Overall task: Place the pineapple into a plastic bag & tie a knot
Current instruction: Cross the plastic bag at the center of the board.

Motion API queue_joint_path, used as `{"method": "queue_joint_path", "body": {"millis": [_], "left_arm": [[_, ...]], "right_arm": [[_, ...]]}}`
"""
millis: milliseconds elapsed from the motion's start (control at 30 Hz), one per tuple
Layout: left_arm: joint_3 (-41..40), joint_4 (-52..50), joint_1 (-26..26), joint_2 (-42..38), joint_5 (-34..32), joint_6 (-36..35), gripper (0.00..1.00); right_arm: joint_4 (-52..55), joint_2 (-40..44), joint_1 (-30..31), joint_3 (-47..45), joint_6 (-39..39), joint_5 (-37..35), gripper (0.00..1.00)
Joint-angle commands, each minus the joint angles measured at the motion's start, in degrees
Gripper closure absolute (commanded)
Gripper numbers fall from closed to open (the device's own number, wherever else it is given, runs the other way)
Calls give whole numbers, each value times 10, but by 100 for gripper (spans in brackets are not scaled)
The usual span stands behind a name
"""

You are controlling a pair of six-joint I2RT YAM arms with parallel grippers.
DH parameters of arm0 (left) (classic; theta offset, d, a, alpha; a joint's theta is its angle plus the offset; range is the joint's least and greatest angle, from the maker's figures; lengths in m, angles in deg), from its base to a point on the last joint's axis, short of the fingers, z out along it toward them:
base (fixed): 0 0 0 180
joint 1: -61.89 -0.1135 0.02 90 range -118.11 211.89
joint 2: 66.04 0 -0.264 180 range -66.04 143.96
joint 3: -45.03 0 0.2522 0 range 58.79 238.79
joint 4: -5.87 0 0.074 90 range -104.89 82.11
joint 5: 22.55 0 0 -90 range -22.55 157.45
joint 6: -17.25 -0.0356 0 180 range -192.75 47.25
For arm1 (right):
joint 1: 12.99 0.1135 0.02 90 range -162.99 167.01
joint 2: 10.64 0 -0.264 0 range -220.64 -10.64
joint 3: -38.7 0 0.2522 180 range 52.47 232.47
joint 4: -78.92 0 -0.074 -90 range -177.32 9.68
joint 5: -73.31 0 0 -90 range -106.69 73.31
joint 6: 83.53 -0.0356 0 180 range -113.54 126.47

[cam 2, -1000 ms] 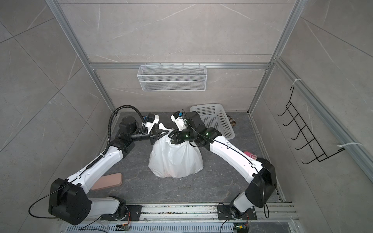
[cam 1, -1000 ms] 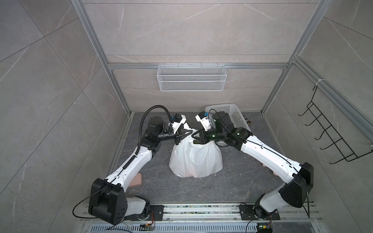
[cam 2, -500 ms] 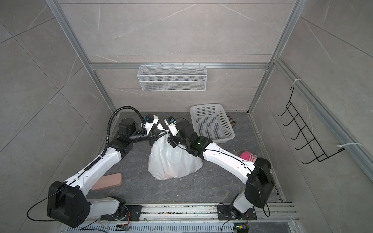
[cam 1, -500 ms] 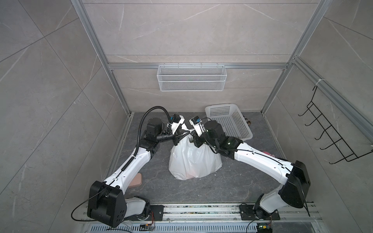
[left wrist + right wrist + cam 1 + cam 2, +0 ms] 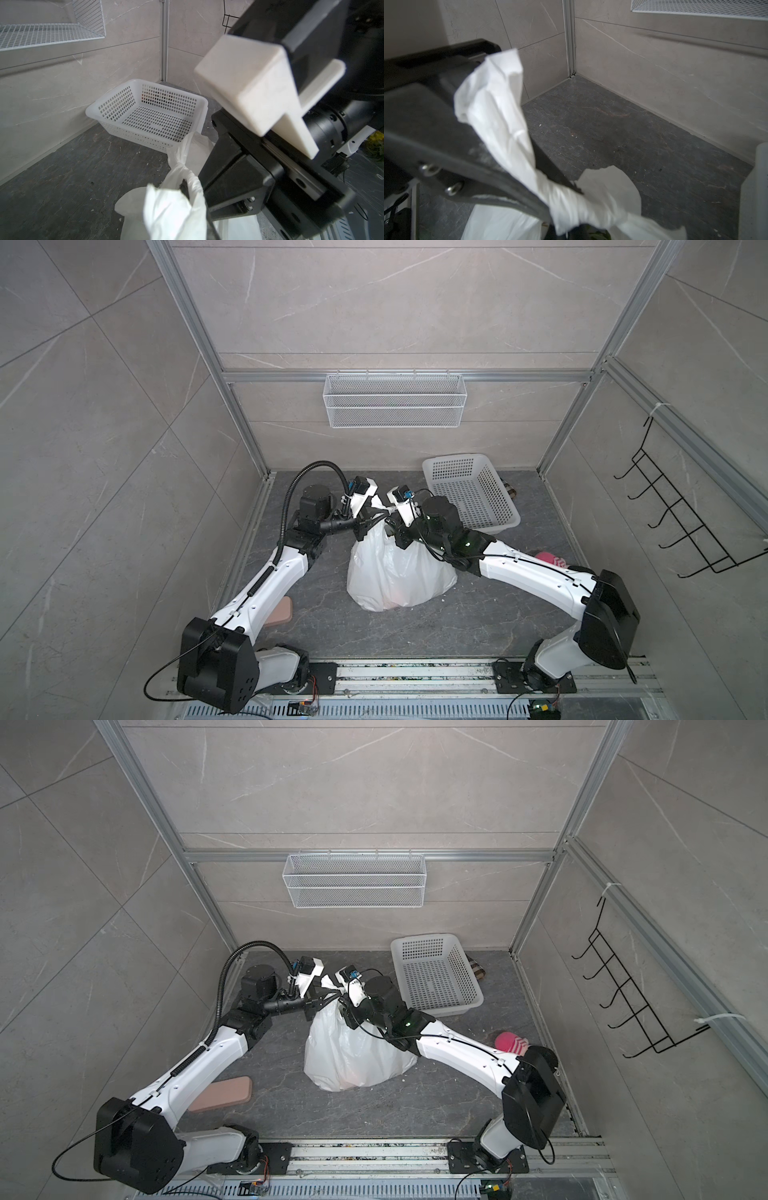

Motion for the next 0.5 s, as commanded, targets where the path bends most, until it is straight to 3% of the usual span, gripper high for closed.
{"method": "queue_joint_path", "body": {"millis": [0,267,467], "left_arm": [[7,55,21,-39,72,5,100],[-9,48,21,-56,58,9,100],[-16,51,20,-62,43,16,100]], "right_arm": [[-45,-54,12,1,-17,2,100],[-186,-101,14,41,15,-277,100],[-214,-106,12,63,-5,-324,100]]}}
